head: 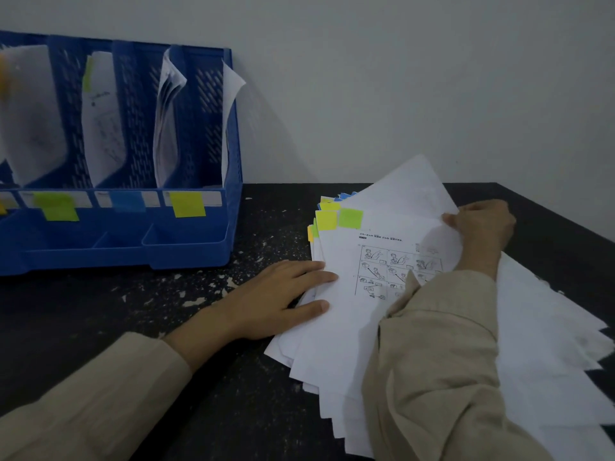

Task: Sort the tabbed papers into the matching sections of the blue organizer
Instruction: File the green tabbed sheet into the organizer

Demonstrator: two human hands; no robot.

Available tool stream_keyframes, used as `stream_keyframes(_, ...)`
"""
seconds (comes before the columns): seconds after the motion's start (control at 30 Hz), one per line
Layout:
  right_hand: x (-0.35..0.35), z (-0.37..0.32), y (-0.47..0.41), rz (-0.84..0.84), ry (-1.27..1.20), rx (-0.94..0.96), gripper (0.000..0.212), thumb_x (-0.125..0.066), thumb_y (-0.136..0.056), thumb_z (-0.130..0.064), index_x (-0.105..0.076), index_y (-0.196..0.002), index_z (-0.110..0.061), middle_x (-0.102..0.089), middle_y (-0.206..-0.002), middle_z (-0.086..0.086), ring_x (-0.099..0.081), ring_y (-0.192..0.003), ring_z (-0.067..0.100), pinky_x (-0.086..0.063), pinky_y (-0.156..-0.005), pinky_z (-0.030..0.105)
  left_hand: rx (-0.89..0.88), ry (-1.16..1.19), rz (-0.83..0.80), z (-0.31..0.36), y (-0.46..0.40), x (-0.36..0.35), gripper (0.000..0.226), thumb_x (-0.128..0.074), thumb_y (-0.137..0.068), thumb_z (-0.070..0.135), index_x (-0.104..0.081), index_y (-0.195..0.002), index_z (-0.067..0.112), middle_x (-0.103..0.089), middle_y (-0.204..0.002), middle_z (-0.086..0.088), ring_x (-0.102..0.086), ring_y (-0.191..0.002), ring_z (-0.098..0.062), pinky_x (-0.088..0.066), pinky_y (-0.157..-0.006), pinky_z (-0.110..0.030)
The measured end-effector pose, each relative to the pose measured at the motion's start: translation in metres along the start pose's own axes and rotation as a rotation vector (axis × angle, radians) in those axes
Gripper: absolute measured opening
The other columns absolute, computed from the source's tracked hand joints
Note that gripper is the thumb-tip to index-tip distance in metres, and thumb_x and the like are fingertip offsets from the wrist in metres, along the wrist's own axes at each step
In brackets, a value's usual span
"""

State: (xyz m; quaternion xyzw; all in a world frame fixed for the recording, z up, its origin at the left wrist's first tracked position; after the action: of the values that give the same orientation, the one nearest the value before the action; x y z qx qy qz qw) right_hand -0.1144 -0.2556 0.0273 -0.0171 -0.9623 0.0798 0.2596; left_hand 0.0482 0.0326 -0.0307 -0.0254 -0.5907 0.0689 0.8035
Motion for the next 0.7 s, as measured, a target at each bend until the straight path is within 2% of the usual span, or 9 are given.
stream_keyframes(0.17,-0.009,-0.015,0.005,-0.071,0.029,0.168,0.016,-0.070,-0.083,-0.015,-0.069,-0.098,-0.007,-0.067,-0.106,0.011,-0.060,-0.104,0.027,-0.045,-0.096,0.037,0.009,-0.022,-0.002,0.001,-0.001,0.001,0.071,-0.020,-0.081,0.073,-0.026,-0.145,0.041,-0.021,-0.153,0.012,-0.020,-0.137,-0.005,-0.012,-0.107,-0.015)
stream_keyframes(0.37,-0.002,-0.022,0.000,-0.062,0.023,0.303,0.021,-0.065,-0.087,-0.014,-0.071,-0.101,-0.001,-0.069,-0.101,0.017,-0.063,-0.096,0.029,-0.048,-0.092,0.035,0.010,-0.021,-0.005,-0.002,-0.002,-0.001,0.071,-0.016,-0.082,0.072,-0.021,-0.146,0.041,-0.020,-0.152,0.012,-0.022,-0.137,-0.006,-0.017,-0.110,-0.021)
stream_keyframes(0.5,-0.002,-0.034,0.008,-0.046,0.062,0.522,0.019,-0.059,-0.088,-0.013,-0.073,-0.100,-0.007,-0.072,-0.098,0.010,-0.064,-0.095,0.023,-0.043,-0.086,0.026,0.008,-0.038,-0.011,-0.002,-0.002,-0.001,0.073,-0.014,-0.082,0.072,-0.019,-0.147,0.038,-0.020,-0.153,0.012,-0.022,-0.137,-0.006,-0.017,-0.111,-0.021)
stream_keyframes(0.63,0.008,-0.046,0.014,0.005,0.050,0.681,0.020,-0.058,-0.089,-0.017,-0.073,-0.100,-0.013,-0.073,-0.095,0.007,-0.065,-0.091,0.023,-0.044,-0.084,0.027,0.010,-0.036,-0.016,-0.004,-0.003,-0.003,0.070,-0.017,-0.084,0.071,-0.018,-0.147,0.040,-0.019,-0.152,0.013,-0.021,-0.136,-0.005,-0.018,-0.112,-0.023)
stream_keyframes(0.7,0.014,-0.053,0.015,0.018,0.020,0.703,0.020,-0.058,-0.089,-0.018,-0.072,-0.102,-0.013,-0.073,-0.096,0.006,-0.065,-0.091,0.021,-0.046,-0.087,0.026,0.012,-0.030,-0.019,-0.004,-0.002,-0.003,0.069,-0.017,-0.084,0.071,-0.017,-0.147,0.041,-0.019,-0.152,0.014,-0.020,-0.136,-0.005,-0.019,-0.113,-0.025)
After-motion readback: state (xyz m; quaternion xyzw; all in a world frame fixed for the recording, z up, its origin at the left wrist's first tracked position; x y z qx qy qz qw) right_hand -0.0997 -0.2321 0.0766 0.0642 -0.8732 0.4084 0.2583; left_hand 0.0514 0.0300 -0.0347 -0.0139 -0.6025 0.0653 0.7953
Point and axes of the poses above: each hand's wrist, its own y-axis away from the middle knuckle, its own x-axis out of the back of the hand, z = x × y, the point moved 7 cm from there along -y, towards the middle knuckle
